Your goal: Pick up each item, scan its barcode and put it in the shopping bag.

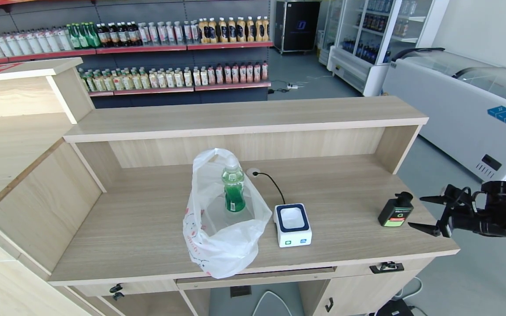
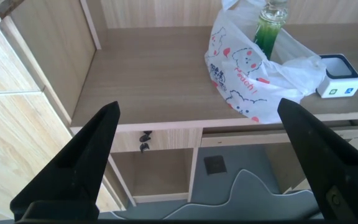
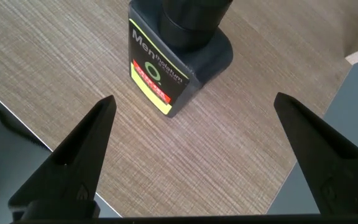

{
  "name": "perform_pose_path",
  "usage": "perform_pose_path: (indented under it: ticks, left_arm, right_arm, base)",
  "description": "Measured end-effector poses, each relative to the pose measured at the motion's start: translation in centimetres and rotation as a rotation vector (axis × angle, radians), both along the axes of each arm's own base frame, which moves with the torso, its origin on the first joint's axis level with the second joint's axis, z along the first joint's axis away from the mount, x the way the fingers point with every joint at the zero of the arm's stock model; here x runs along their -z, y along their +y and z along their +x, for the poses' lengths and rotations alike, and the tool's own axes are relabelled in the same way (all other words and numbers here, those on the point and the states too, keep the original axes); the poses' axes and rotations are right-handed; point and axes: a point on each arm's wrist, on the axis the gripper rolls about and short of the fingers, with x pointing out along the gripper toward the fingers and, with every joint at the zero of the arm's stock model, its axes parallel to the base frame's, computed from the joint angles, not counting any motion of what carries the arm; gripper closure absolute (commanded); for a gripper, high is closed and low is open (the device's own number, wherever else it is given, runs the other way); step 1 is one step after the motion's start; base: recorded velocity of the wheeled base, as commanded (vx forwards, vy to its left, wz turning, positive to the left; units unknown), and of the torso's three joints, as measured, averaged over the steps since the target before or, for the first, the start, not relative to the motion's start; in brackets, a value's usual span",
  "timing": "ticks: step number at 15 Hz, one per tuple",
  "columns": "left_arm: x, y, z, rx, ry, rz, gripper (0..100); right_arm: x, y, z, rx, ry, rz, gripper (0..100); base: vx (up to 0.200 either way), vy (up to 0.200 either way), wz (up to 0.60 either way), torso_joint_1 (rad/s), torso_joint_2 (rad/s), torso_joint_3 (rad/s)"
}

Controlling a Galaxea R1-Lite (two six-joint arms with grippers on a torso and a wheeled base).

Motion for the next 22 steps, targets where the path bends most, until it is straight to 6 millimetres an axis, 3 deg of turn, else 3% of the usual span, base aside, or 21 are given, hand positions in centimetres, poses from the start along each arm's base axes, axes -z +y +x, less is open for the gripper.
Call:
perform_pose_path:
  ticks: [12,22]
  left_arm:
    - [0.0,0.0,0.0,0.0,0.0,0.0,0]
    - [0.0,0.0,0.0,0.0,0.0,0.0,0]
  right_arm:
    - [1.3,3.4,2.4,-0.09,0.003,0.003,0]
    - [2.2,4.1,3.0,-0.11,0.01,0.005,0]
  base:
    - [0.0,0.0,0.0,0.0,0.0,0.0]
    - [0.0,0.0,0.0,0.0,0.0,0.0]
